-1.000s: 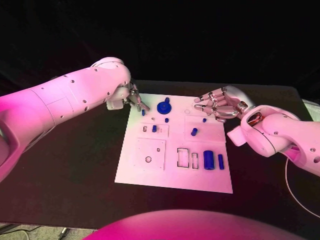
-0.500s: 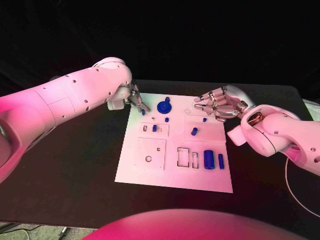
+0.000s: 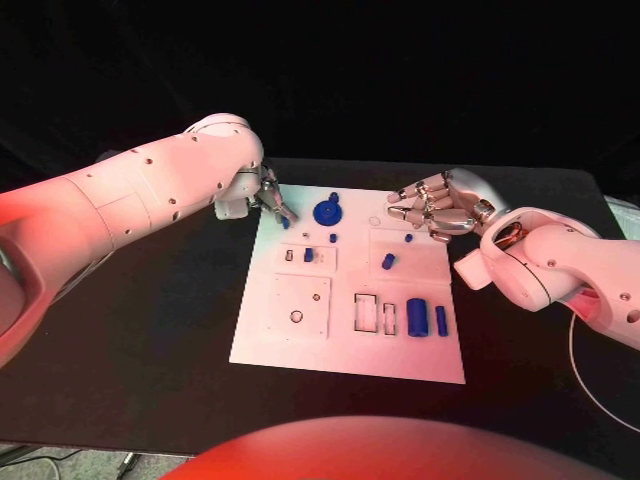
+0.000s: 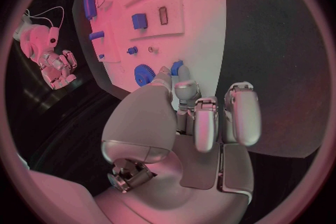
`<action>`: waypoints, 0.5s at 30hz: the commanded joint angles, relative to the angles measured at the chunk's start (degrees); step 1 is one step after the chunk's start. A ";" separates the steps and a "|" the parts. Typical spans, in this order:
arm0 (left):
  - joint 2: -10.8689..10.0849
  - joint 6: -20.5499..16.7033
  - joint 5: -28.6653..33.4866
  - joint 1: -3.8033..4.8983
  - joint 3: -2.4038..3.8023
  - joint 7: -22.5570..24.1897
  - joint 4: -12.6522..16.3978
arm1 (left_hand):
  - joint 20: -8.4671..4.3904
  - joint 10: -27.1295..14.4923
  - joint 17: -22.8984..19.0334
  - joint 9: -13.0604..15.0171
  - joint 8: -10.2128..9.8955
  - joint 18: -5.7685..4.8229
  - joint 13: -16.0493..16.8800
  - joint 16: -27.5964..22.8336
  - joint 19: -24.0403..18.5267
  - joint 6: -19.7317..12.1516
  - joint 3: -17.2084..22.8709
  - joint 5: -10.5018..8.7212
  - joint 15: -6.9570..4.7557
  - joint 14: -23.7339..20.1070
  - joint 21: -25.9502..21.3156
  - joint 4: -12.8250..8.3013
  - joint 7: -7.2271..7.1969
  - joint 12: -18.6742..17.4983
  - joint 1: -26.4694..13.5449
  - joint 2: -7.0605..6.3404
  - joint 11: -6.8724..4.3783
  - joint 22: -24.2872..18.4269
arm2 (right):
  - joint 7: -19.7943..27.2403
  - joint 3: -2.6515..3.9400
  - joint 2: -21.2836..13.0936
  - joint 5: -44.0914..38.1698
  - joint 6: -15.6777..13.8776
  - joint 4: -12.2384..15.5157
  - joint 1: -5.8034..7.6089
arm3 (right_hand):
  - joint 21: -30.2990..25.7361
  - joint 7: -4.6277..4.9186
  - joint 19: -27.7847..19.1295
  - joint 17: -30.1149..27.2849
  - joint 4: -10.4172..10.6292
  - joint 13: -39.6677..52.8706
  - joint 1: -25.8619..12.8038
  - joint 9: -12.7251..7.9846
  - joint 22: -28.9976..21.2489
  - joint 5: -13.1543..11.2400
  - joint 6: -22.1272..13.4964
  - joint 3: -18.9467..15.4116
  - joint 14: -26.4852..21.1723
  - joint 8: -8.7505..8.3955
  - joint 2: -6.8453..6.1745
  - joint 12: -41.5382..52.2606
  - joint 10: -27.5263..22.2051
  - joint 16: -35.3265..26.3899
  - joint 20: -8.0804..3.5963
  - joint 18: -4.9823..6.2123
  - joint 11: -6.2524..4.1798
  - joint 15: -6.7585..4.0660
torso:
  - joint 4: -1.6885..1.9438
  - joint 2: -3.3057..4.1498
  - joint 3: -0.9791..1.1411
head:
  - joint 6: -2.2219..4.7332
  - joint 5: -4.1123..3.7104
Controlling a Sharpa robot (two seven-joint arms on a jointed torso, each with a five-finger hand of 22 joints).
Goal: Assemble the parts on the task board
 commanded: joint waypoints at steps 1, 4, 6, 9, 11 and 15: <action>0.25 -0.41 0.62 -0.04 -0.01 0.08 -0.18 | -0.33 0.19 15.05 0.10 0.21 0.34 -0.18 0.17 0.32 -0.39 1.09 0.27 -0.43 6.14 0.18 -0.35 -0.21 0.12 1.59 0.26 -0.07 4.57 | 0.59 0.00 0.06 -0.19 0.77 0.12 -0.05 | -0.13 0.01 -0.22 0.07 0.25 0.07 -0.53 0.04 0.04 -0.14 -0.24 -0.15 2.68 -0.04 0.15 0.29 -0.17 -0.08 0.17 0.59 -0.15 -0.05 | -0.01 -0.01 0.02 | -0.08 0.01; 0.34 -0.23 1.02 -0.06 -0.03 0.14 -0.31 | -0.43 0.03 15.05 0.12 0.10 0.36 -0.38 0.17 0.29 -0.83 2.93 0.41 -0.56 6.14 0.10 -1.45 -0.38 -0.08 3.84 0.78 -0.24 4.55 | 0.62 0.00 0.06 -0.19 0.78 0.13 -0.05 | -0.13 0.01 -0.22 0.07 0.25 0.07 -0.53 0.04 0.04 -0.14 -0.24 -0.15 2.68 -0.04 0.15 0.29 -0.17 -0.08 0.17 0.59 -0.15 -0.05 | 0.01 -0.02 0.03 | -0.08 0.02; 0.37 -0.08 1.36 -0.06 -0.05 0.23 -0.36 | -0.55 -0.20 15.05 0.04 -0.14 0.38 -0.58 0.17 0.25 -1.32 4.97 0.63 -0.70 6.14 0.03 -2.82 -0.52 -0.35 6.24 1.06 -0.39 4.52 | 0.62 0.00 0.07 -0.19 0.79 0.13 -0.05 | -0.15 -0.01 -0.22 0.12 0.26 0.12 -0.56 0.05 0.01 -0.18 -0.23 -0.16 2.71 -0.03 0.17 0.39 -0.14 -0.04 0.17 0.60 -0.16 -0.05 | 0.01 -0.02 0.03 | -0.08 0.02; 0.37 0.20 1.70 -0.08 -0.08 0.40 -0.38 | -0.70 -0.70 15.05 -0.14 -0.65 0.39 -1.10 0.17 0.19 -2.20 9.31 1.86 -0.74 6.14 -0.09 -5.08 -0.32 -1.06 9.71 0.52 -0.31 4.50 | 0.61 0.00 0.07 -0.19 0.82 0.14 -0.05 | -0.15 -0.01 -0.22 0.13 0.25 0.14 -0.56 0.05 0.02 -0.17 -0.23 -0.16 2.71 -0.03 0.18 0.41 -0.13 -0.04 0.17 0.59 -0.16 -0.05 | 0.00 -0.03 0.03 | -0.22 -0.04; 0.28 0.25 1.85 -0.08 -0.10 0.51 -0.29 | -0.56 -0.73 15.05 -0.11 -0.74 0.40 -1.60 0.17 0.13 -2.47 14.11 2.92 -0.15 6.14 -0.20 -5.71 0.14 -1.61 9.97 -1.49 0.05 4.49 | 0.60 0.00 0.07 -0.19 0.84 0.13 -0.05 | -0.14 -0.01 -0.21 0.13 0.25 0.16 -0.55 0.05 0.02 -0.16 -0.22 -0.16 2.71 -0.03 0.18 0.45 -0.12 -0.03 0.16 0.59 -0.16 -0.05 | 0.01 -0.03 0.01 | -0.28 -0.08; -0.26 -0.41 2.82 -0.08 -0.11 1.16 0.29 | -0.22 -0.40 15.05 0.33 -0.28 0.43 -2.15 0.17 0.12 -2.59 22.94 3.60 0.10 6.14 -0.30 -6.19 0.52 -2.00 7.89 -5.19 0.26 4.59 | 0.56 0.00 0.11 -0.19 0.91 0.06 -0.05 | -0.12 -0.02 -0.18 0.15 0.24 0.15 -0.53 0.05 0.07 -0.12 -0.22 -0.15 2.72 -0.02 0.19 0.45 -0.12 -0.01 0.16 0.58 -0.17 -0.06 | 0.00 -0.05 0.04 | -0.32 -0.10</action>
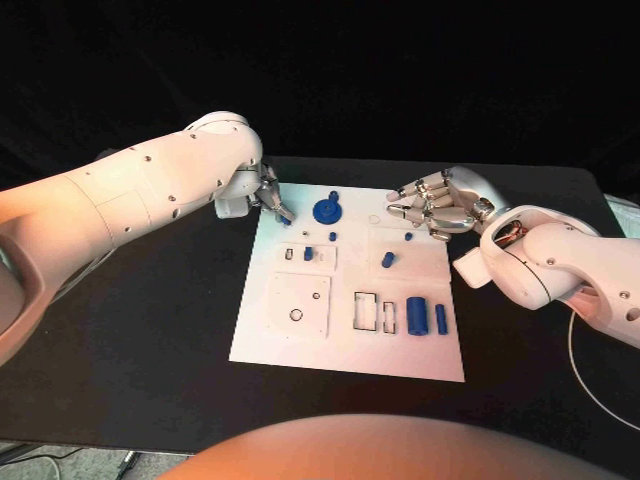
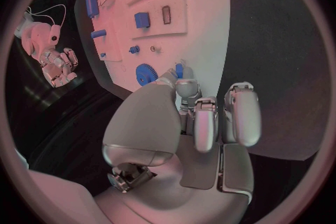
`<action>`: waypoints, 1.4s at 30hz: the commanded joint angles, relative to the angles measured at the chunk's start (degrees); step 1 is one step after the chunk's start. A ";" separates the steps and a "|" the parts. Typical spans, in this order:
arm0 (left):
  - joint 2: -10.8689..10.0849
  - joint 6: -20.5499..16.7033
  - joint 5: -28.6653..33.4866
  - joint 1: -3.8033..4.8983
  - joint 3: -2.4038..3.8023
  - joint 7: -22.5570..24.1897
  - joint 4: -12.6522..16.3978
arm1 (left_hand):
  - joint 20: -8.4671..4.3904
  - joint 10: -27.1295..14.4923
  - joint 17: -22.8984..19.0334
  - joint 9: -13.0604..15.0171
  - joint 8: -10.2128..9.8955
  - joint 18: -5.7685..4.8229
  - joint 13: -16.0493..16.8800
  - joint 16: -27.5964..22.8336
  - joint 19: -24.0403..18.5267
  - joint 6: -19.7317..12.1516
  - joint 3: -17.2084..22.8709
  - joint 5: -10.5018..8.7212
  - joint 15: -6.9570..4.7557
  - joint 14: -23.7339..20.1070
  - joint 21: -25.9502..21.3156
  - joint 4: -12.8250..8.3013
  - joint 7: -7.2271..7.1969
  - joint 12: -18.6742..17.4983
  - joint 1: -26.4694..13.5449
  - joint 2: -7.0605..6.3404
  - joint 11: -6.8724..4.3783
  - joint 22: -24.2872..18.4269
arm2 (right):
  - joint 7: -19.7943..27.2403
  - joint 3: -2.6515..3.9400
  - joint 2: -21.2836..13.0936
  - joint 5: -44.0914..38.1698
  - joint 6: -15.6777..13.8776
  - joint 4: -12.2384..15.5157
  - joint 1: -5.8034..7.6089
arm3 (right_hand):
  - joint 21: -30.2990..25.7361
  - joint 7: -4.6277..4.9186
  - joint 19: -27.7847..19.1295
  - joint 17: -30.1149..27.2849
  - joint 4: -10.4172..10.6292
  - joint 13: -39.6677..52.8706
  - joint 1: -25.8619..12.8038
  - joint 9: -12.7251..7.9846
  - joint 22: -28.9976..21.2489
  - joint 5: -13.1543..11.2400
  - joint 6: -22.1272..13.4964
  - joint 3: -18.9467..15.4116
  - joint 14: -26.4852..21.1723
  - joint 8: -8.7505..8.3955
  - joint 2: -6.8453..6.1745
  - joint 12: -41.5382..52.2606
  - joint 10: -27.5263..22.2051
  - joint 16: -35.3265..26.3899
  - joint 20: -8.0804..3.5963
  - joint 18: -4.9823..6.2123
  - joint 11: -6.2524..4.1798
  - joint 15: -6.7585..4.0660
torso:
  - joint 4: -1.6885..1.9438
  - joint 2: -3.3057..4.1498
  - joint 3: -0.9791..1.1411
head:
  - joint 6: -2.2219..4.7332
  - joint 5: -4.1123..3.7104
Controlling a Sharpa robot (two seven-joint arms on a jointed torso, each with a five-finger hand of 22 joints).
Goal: Assemble the parts on the task board
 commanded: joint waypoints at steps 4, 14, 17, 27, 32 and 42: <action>-1.05 -1.80 4.92 -0.05 -0.06 2.74 1.08 | 0.42 0.60 15.06 1.28 1.72 0.41 -0.46 0.18 0.15 -0.01 18.93 1.36 0.31 6.00 -0.36 -9.14 0.56 -0.19 -4.76 -5.37 0.51 4.75 | 0.49 0.00 0.14 -0.18 0.88 -0.08 -0.04 | -0.13 -0.03 -0.18 0.05 0.22 0.07 -0.50 0.05 0.05 -0.02 -0.21 -0.13 2.72 -0.01 0.22 0.20 -0.13 -0.04 0.16 0.59 -0.18 -0.06 | 0.09 -0.15 0.08 | -0.24 0.00; -6.70 -8.22 7.56 -0.01 -0.26 6.89 9.28 | 0.41 1.24 15.06 2.09 2.78 0.29 -0.39 0.18 0.41 0.06 23.62 2.54 0.27 6.00 -0.01 -11.03 0.33 0.10 -7.48 -7.18 0.48 5.27 | 0.55 -0.01 0.46 0.43 0.93 -0.33 -0.24 | -0.18 -0.01 -0.20 -0.02 0.30 0.10 -0.64 0.05 -0.01 0.06 -0.21 -0.17 2.71 -0.01 0.27 0.28 -0.11 -0.10 0.15 0.60 -0.16 -0.07 | 0.11 -0.07 -0.07 | -0.16 -0.01; -8.57 -9.63 7.31 -0.04 -0.34 7.67 12.25 | 0.39 1.45 15.06 2.16 2.89 0.24 -0.17 0.18 0.53 0.13 24.01 2.60 0.25 6.00 0.18 -11.28 0.30 0.31 -7.72 -7.36 0.44 5.46 | 0.60 -0.01 0.47 0.50 0.93 -0.36 -0.34 | -0.19 0.00 -0.20 -0.03 0.35 0.07 -0.72 0.05 -0.03 0.05 -0.22 -0.20 2.71 -0.01 0.28 0.25 -0.12 -0.11 0.15 0.60 -0.15 -0.06 | 0.23 -0.14 -0.14 | -0.24 -0.08; -13.80 -12.19 2.23 -1.04 -0.94 7.86 20.85 | 0.35 1.74 15.06 2.25 3.08 0.21 -0.02 0.18 0.62 0.36 24.88 2.89 0.20 6.00 0.29 -11.83 0.22 0.48 -8.32 -7.86 0.37 5.61 | 0.71 -0.01 0.58 0.55 0.93 -0.41 -0.54 | -0.20 0.01 -0.19 -0.05 0.47 0.04 -0.90 0.05 -0.03 -0.02 -0.23 -0.27 2.71 0.00 0.34 0.24 -0.14 -0.14 0.15 0.60 -0.13 -0.05 | 0.08 -0.03 -0.08 | -0.21 0.18; -15.77 -13.10 -1.61 -2.39 -1.03 5.95 24.80 | 0.34 1.88 15.06 2.27 3.14 0.19 0.05 0.18 0.67 0.48 25.22 2.99 0.18 6.00 0.36 -12.03 0.18 0.55 -8.56 -8.04 0.33 5.69 | 0.76 -0.01 0.67 0.54 0.87 -0.39 -0.58 | -0.27 0.02 -0.25 -0.12 0.52 -0.08 -0.97 0.05 -0.15 -0.06 -0.23 -0.29 2.70 0.00 0.38 0.11 -0.19 -0.19 0.16 0.62 -0.13 -0.04 | 0.08 0.01 -0.02 | -0.16 0.23; -16.93 -12.58 -4.25 -3.37 -1.04 3.38 27.15 | 0.32 2.03 15.06 2.26 3.19 0.18 0.16 0.18 0.70 0.60 25.61 3.03 0.15 6.00 0.39 -12.21 0.15 0.64 -8.77 -8.15 0.30 5.73 | 0.83 -0.01 0.72 0.51 0.88 -0.44 -0.62 | -0.27 0.02 -0.25 -0.12 0.52 -0.08 -0.97 0.05 -0.15 -0.06 -0.23 -0.29 2.70 0.00 0.38 0.11 -0.19 -0.19 0.16 0.62 -0.13 -0.04 | -0.05 -0.04 0.06 | -0.24 0.17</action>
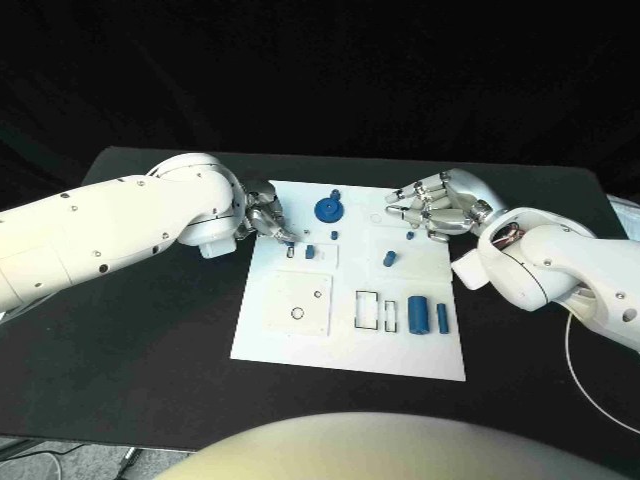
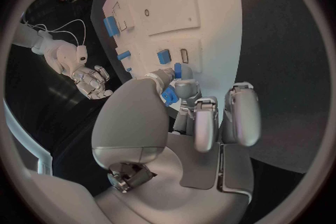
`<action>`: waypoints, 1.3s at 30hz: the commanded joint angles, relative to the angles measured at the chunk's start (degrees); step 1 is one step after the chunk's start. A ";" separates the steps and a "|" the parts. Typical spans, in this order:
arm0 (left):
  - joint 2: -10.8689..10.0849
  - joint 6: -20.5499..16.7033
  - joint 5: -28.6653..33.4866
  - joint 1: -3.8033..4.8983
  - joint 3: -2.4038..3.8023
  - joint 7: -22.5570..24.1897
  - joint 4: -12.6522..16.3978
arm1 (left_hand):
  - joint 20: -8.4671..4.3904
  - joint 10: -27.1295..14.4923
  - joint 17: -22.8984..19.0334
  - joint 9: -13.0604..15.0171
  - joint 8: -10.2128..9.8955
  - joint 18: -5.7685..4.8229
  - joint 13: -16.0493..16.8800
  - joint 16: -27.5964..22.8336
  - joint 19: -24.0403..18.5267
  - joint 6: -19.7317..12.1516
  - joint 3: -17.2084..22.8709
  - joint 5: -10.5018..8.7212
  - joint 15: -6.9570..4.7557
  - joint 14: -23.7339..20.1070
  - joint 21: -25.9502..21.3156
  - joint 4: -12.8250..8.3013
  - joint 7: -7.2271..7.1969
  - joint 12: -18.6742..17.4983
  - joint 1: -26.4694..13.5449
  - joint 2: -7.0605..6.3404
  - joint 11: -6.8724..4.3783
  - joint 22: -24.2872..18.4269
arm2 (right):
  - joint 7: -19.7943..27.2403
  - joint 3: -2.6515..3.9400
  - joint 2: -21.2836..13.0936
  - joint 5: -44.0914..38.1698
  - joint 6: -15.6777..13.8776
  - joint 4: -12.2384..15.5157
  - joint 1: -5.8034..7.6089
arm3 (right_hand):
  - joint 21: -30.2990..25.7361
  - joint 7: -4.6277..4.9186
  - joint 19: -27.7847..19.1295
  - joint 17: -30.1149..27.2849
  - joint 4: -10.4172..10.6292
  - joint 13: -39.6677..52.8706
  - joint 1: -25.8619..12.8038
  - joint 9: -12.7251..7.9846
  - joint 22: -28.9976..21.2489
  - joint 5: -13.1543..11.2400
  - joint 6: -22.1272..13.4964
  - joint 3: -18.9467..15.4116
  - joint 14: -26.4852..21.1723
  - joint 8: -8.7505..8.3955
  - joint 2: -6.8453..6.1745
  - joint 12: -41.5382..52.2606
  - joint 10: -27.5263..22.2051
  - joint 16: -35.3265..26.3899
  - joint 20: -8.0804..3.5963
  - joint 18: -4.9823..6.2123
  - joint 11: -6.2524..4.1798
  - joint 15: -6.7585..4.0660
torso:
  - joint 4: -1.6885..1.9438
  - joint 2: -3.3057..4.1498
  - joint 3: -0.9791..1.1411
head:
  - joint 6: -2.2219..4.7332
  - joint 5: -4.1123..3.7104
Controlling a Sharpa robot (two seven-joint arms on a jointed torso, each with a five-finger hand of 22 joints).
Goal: Assemble the parts on the task board
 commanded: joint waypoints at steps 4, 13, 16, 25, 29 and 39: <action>-0.17 1.34 -2.72 -0.14 0.06 -2.60 0.48 | 0.31 0.32 15.09 -0.01 0.26 0.20 0.07 0.17 0.66 0.30 8.58 0.15 0.15 6.01 0.30 -8.12 -0.18 0.27 -0.25 0.22 -0.02 5.66 | 0.64 0.00 0.03 0.05 0.81 0.01 -0.08 | -0.34 0.01 -0.31 -0.17 0.37 -0.10 -0.67 0.05 -0.16 -0.07 -0.24 -0.13 2.68 -0.01 0.10 0.07 -0.22 -0.29 0.16 0.64 -0.13 -0.04 | -0.03 0.04 0.11 | 0.00 -0.03; 0.18 2.59 -2.97 -0.33 -0.07 -3.69 0.78 | 0.30 0.37 15.09 -0.02 0.28 0.20 0.13 0.17 0.66 0.34 8.70 0.15 0.15 6.01 0.30 -8.16 -0.19 0.31 -0.35 0.19 -0.02 5.67 | 0.60 0.00 -0.05 0.38 0.79 0.12 -0.08 | -0.34 0.01 -0.31 -0.17 0.37 -0.10 -0.67 0.05 -0.16 -0.07 -0.24 -0.13 2.68 -0.01 0.10 0.07 -0.22 -0.29 0.16 0.64 -0.13 -0.04 | -0.02 0.03 0.12 | 0.00 -0.04; 0.39 2.32 -2.96 -0.49 -0.09 -3.49 0.76 | 0.30 0.48 15.09 -0.02 0.30 0.18 0.28 0.17 0.70 0.40 8.85 0.15 0.15 6.01 0.37 -8.21 -0.20 0.43 -0.47 0.16 -0.03 5.73 | 0.58 0.00 -0.06 0.40 0.79 0.15 -0.09 | -0.34 0.01 -0.31 -0.17 0.37 -0.10 -0.67 0.05 -0.16 -0.07 -0.24 -0.13 2.68 -0.01 0.10 0.07 -0.22 -0.29 0.16 0.64 -0.13 -0.04 | -0.08 0.05 0.10 | 0.00 -0.03; 0.65 1.52 -2.16 -0.71 -0.11 -2.92 0.93 | 0.29 0.66 15.09 -0.04 0.34 0.16 0.42 0.17 0.75 0.53 9.15 0.15 0.14 6.01 0.44 -8.28 -0.23 0.55 -0.78 0.15 -0.05 5.82 | 0.58 0.00 -0.11 0.35 0.72 0.18 -0.09 | -0.34 0.01 -0.31 -0.17 0.37 -0.10 -0.67 0.05 -0.16 -0.07 -0.24 -0.13 2.68 -0.01 0.10 0.07 -0.22 -0.29 0.16 0.64 -0.13 -0.04 | 0.02 0.01 0.11 | 0.00 -0.13; 0.62 1.32 -1.75 -0.73 -0.11 -2.75 1.01 | 0.29 0.75 15.09 -0.04 0.36 0.13 0.53 0.17 0.81 0.58 9.29 0.17 0.14 6.01 0.53 -8.32 -0.25 0.64 -0.90 0.15 -0.06 5.92 | 0.66 0.00 -0.13 0.34 0.71 0.19 -0.09 | -0.34 0.01 -0.31 -0.17 0.37 -0.10 -0.67 0.05 -0.16 -0.07 -0.24 -0.13 2.68 -0.01 0.10 0.07 -0.22 -0.29 0.16 0.64 -0.13 -0.04 | 0.06 -0.01 0.09 | 0.00 -0.11; 0.57 2.36 -1.40 -0.75 -0.11 -2.84 1.32 | 0.26 0.97 15.09 -0.06 0.41 0.08 0.72 0.17 0.92 0.71 9.67 0.38 0.11 6.01 0.72 -8.59 -0.30 0.80 -1.20 -0.04 -0.12 6.11 | 0.73 0.00 -0.15 0.34 0.75 0.21 -0.09 | -0.34 0.01 -0.31 -0.17 0.37 -0.10 -0.67 0.05 -0.16 -0.07 -0.24 -0.13 2.68 -0.01 0.10 0.07 -0.22 -0.29 0.16 0.64 -0.13 -0.04 | -0.02 0.04 0.04 | 0.00 -0.08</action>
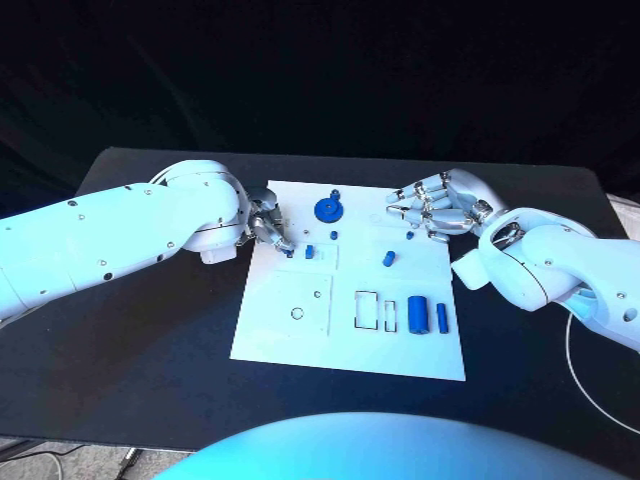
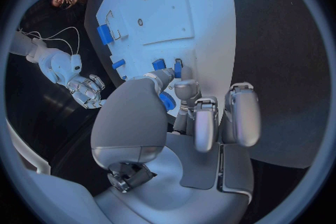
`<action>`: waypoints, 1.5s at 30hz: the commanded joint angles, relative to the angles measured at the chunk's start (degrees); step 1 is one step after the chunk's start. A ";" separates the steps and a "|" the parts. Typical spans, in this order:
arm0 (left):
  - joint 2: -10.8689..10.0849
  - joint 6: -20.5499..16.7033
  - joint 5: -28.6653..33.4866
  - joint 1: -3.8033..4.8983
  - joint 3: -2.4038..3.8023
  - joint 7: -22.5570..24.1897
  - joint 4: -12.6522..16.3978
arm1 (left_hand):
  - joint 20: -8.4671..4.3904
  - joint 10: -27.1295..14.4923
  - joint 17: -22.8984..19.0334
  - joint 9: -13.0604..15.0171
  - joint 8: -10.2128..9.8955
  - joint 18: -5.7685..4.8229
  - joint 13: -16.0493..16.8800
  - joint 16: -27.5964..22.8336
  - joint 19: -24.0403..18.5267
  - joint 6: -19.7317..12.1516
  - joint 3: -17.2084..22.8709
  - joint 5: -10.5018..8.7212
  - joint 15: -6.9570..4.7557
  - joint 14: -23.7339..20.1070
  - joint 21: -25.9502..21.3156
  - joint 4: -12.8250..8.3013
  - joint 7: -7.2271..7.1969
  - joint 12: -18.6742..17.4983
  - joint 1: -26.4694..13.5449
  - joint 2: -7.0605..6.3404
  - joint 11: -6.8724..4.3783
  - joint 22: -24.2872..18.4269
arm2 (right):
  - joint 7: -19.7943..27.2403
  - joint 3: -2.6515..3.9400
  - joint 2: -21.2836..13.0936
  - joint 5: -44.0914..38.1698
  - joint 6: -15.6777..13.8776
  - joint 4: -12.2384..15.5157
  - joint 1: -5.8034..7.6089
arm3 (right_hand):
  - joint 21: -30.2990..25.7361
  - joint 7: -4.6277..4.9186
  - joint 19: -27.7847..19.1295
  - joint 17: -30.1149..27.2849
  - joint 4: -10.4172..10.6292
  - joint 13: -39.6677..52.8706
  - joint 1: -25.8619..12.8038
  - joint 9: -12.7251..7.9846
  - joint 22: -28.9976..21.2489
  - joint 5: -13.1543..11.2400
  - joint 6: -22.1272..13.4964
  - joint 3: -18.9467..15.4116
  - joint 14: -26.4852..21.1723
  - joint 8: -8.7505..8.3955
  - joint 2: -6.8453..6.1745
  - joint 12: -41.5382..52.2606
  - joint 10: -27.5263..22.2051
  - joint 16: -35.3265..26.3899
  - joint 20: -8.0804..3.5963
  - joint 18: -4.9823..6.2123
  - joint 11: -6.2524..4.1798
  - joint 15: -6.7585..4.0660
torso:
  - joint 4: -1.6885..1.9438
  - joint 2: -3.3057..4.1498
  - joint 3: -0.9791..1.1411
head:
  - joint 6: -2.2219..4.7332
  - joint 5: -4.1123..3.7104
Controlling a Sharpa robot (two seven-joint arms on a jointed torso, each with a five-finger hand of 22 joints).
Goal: Assemble the parts on the task board
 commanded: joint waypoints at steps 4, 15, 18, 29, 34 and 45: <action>0.13 1.62 0.64 -0.07 0.01 0.07 0.10 | 0.26 0.55 15.10 0.05 0.24 0.08 0.14 0.18 0.94 0.09 8.35 0.28 0.11 6.01 0.44 -7.90 -0.29 0.31 -0.23 0.36 -0.09 6.10 | 0.61 0.00 0.02 -0.13 0.77 0.12 -0.05 | -0.34 0.01 -0.31 -0.06 0.37 -0.06 -0.68 0.05 -0.06 -0.08 -0.24 -0.13 2.68 -0.01 0.10 0.07 -0.22 -0.29 0.16 0.64 -0.13 -0.04 | -0.04 0.02 -0.03 | 0.01 0.05; 0.32 3.06 0.66 -0.07 -0.02 -0.39 -0.21 | 0.25 0.60 15.10 0.04 0.25 0.08 0.16 0.18 0.93 0.12 8.45 0.33 0.10 6.01 0.41 -7.98 -0.30 0.33 -0.33 0.26 -0.10 6.09 | 0.63 0.00 -0.04 -0.13 0.80 0.17 -0.05 | -0.34 0.01 -0.31 -0.06 0.37 -0.06 -0.68 0.05 -0.06 -0.08 -0.24 -0.13 2.68 -0.01 0.10 0.07 -0.22 -0.29 0.16 0.64 -0.13 -0.04 | -0.02 0.01 -0.03 | 0.01 0.03; 0.40 3.65 0.86 -0.07 -0.04 -0.58 -0.32 | 0.25 0.60 15.10 0.04 0.25 0.08 0.14 0.18 0.92 0.13 8.46 0.34 0.10 6.01 0.41 -8.00 -0.31 0.32 -0.35 0.25 -0.10 6.08 | 0.62 0.00 -0.06 -0.14 0.81 0.19 -0.05 | -0.35 -0.01 -0.29 -0.06 0.32 -0.06 -0.63 0.05 -0.05 -0.08 -0.28 -0.13 2.68 -0.02 0.12 0.10 -0.26 -0.31 0.15 0.64 -0.16 -0.05 | -0.04 0.02 -0.01 | 0.01 0.02; 1.35 3.92 1.50 -0.07 -0.18 -0.89 -1.51 | 0.26 0.78 15.10 -0.06 0.28 0.12 0.11 0.18 0.83 0.40 8.71 0.37 0.13 6.01 0.22 -7.89 -0.38 0.27 -1.55 0.13 -0.10 5.97 | 0.57 0.00 -0.14 -0.16 0.78 0.31 -0.05 | -0.35 -0.01 -0.29 -0.06 0.32 -0.06 -0.63 0.05 -0.05 -0.08 -0.28 -0.13 2.68 -0.02 0.12 0.10 -0.26 -0.31 0.15 0.64 -0.16 -0.05 | -0.01 0.04 -0.01 | 0.01 -0.09; 2.01 3.54 1.59 -0.08 -0.24 -0.95 -2.28 | 0.26 0.88 15.10 -0.08 0.32 0.12 0.15 0.18 0.84 0.53 8.75 0.36 0.11 6.01 0.23 -7.82 -0.44 0.31 -1.95 0.20 -0.13 5.99 | 0.58 0.00 -0.15 -0.17 0.76 0.36 -0.05 | -0.35 -0.01 -0.29 -0.06 0.32 -0.06 -0.63 0.05 -0.05 -0.08 -0.28 -0.13 2.68 -0.02 0.12 0.10 -0.26 -0.31 0.15 0.64 -0.16 -0.05 | -0.03 0.02 0.00 | 0.01 -0.04; 1.72 1.70 1.63 -0.10 -0.23 -0.93 -1.93 | 0.23 0.99 15.10 -0.11 0.39 0.07 0.13 0.18 0.95 0.72 8.96 0.39 0.06 6.01 0.42 -7.89 -0.56 0.30 -2.26 0.49 -0.23 6.20 | 0.59 0.00 -0.25 -0.17 0.80 0.43 -0.05 | -0.35 -0.01 -0.29 -0.06 0.32 -0.06 -0.63 0.05 -0.05 -0.08 -0.28 -0.13 2.68 -0.02 0.12 0.10 -0.26 -0.31 0.15 0.64 -0.16 -0.05 | -0.05 0.02 -0.03 | 0.01 -0.21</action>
